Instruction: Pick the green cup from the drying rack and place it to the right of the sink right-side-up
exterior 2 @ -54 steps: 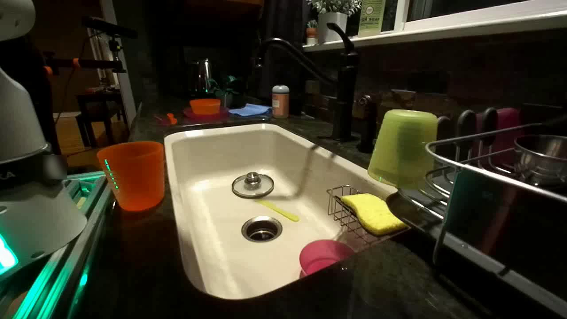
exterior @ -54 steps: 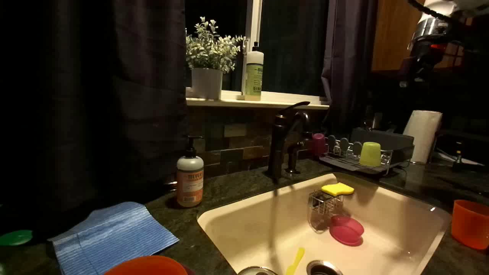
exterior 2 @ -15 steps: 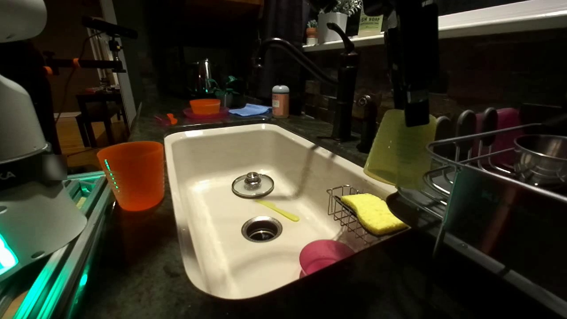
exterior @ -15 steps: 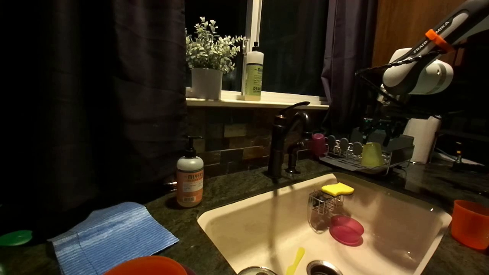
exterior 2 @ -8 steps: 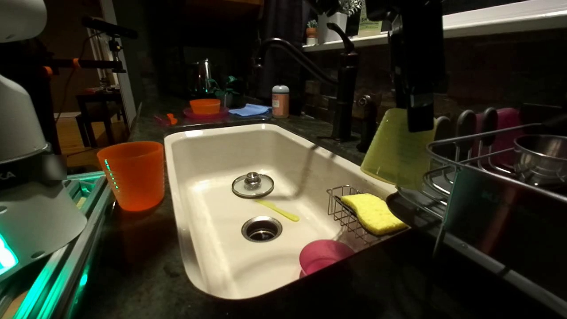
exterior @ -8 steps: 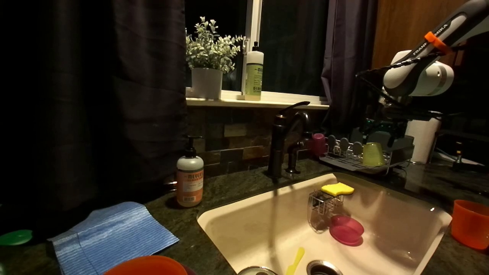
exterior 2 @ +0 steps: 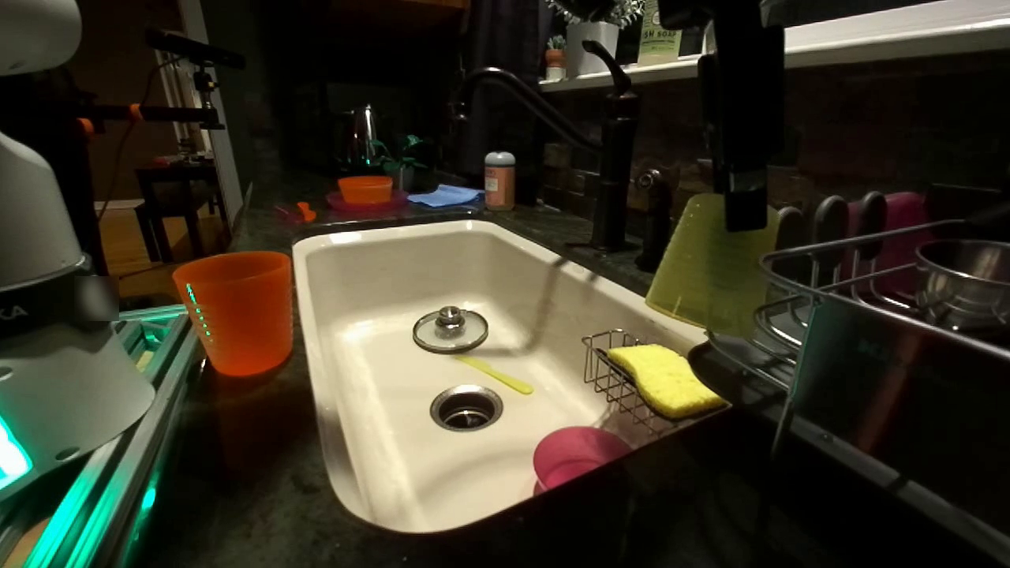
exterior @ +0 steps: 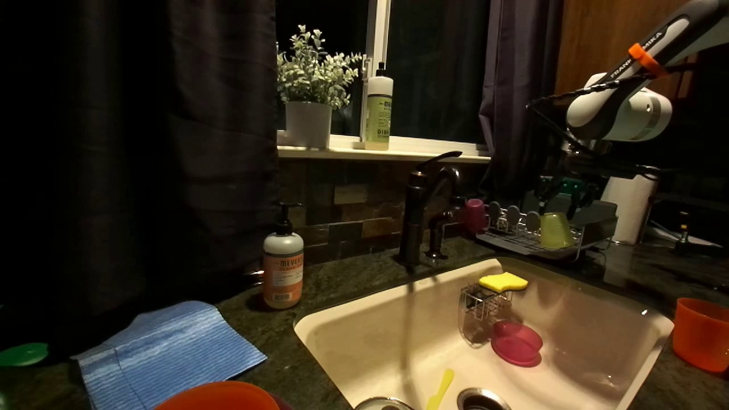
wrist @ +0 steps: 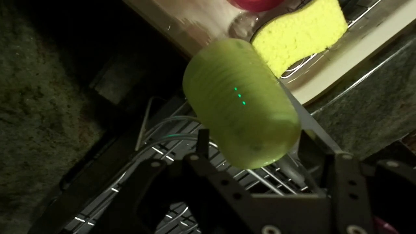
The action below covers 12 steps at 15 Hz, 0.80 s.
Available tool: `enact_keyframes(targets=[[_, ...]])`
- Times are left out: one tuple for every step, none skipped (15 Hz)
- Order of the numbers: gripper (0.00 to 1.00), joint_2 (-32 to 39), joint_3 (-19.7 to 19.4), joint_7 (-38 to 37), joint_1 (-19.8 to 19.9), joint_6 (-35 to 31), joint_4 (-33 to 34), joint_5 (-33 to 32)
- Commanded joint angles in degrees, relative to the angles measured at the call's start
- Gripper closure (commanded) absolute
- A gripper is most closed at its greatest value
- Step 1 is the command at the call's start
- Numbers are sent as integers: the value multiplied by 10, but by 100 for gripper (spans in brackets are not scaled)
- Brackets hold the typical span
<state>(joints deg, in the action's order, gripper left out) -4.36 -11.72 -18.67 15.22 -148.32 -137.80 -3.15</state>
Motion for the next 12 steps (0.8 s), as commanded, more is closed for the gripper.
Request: enact_keyframes(targets=[[49,15,-8,9,-1,7,6,14],[49,17,-8,9,-2,7,7,16],[55,17,-7,9,-3,8,8,20],[25,17,-7,9,-4,8,10,20],[10,18,-7,9,-4,8,10,22],[6,19,-7,9,-4,9,11,23],[0,22,-8,8,-4,9,11,22],[0,24,-9,9,-5,10,11,23],[0,28,-10,10,-5,10,12,25],[0,30,-10,10,-5,11,12,26],[0,32,-10,10,-6,11,12,28],[0,34,-11,11,-6,12,13,30]])
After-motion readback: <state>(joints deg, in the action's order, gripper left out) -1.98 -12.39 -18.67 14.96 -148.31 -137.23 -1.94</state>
